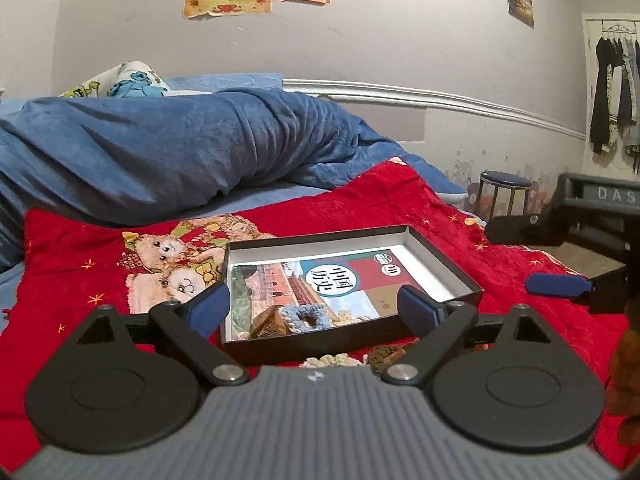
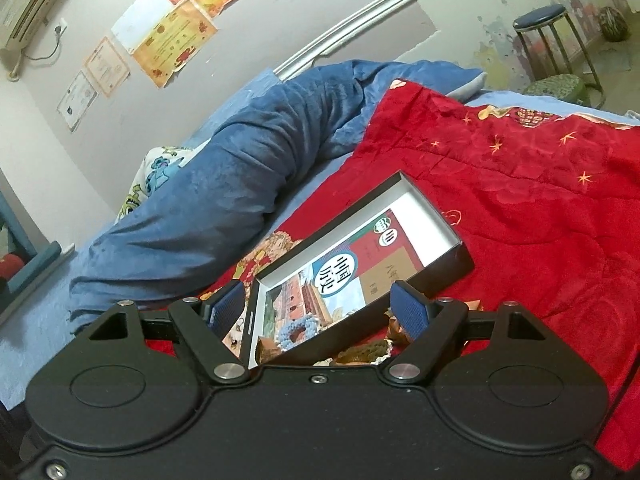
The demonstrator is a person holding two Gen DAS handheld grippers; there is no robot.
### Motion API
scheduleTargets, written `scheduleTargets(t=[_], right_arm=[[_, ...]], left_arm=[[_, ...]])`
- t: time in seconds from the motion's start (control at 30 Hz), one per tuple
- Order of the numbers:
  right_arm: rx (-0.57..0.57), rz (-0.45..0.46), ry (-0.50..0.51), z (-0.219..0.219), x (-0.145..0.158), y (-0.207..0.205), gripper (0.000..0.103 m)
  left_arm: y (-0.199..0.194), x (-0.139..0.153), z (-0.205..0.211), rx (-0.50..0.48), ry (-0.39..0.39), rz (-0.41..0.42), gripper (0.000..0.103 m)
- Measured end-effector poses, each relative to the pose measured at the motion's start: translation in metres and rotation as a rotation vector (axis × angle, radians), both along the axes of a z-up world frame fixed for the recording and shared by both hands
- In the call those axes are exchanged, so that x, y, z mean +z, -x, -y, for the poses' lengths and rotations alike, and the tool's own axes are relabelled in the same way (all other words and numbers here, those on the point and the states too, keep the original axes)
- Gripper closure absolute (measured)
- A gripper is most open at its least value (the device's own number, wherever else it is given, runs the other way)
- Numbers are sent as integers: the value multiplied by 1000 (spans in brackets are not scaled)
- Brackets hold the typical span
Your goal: Organize objects
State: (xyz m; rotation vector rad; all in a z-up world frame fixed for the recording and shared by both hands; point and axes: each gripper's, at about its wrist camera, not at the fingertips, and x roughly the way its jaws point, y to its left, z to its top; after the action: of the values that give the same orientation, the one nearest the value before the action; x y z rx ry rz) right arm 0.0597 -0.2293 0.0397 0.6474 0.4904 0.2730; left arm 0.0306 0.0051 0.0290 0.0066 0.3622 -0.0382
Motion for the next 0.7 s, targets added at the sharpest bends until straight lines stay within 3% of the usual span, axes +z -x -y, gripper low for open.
scheduleTargets(t=[0.7], right_arm=[[0, -9, -6, -2, -2, -1, 23]], left_arm=[[2, 0, 2, 2, -11, 1, 8]])
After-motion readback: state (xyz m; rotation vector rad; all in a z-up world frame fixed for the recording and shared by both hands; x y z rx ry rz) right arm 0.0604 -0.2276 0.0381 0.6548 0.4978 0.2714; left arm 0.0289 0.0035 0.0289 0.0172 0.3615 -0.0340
